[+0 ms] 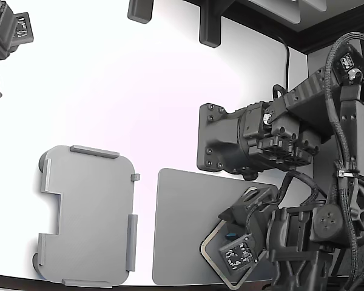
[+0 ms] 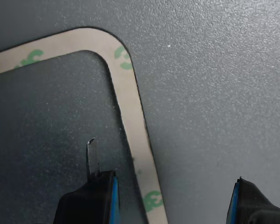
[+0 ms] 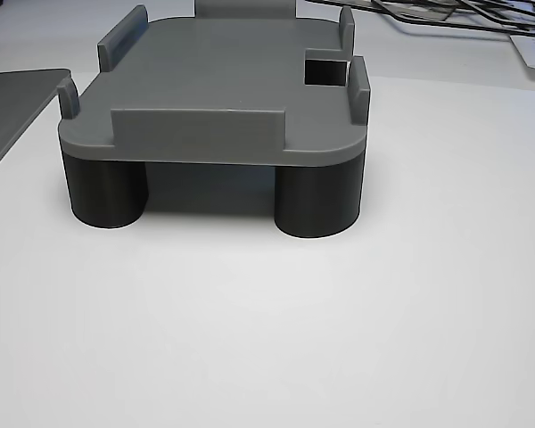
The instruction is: Move top rectangular frame to the holder.
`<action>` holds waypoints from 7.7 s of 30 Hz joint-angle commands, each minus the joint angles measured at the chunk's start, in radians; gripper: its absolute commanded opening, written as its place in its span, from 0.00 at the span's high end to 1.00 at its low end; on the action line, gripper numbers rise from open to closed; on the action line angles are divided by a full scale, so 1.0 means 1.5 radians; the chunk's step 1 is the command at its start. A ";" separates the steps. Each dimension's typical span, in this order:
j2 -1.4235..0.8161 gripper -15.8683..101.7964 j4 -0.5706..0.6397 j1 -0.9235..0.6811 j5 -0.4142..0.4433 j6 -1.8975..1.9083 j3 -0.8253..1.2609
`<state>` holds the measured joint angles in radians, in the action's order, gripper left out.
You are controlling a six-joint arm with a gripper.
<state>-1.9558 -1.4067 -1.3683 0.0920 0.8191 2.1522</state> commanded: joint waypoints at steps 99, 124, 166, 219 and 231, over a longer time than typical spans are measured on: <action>0.325 0.96 -0.167 0.416 0.133 0.974 -0.582; 0.358 0.97 -0.167 0.560 0.029 0.923 -0.605; 0.403 0.97 -0.167 0.574 0.000 0.897 -0.566; -0.623 0.02 0.294 0.893 0.035 -0.464 0.275; -0.666 0.02 0.290 0.893 0.043 -0.461 0.324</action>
<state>-2.9314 -0.9787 -0.0460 0.1549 0.1273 2.6599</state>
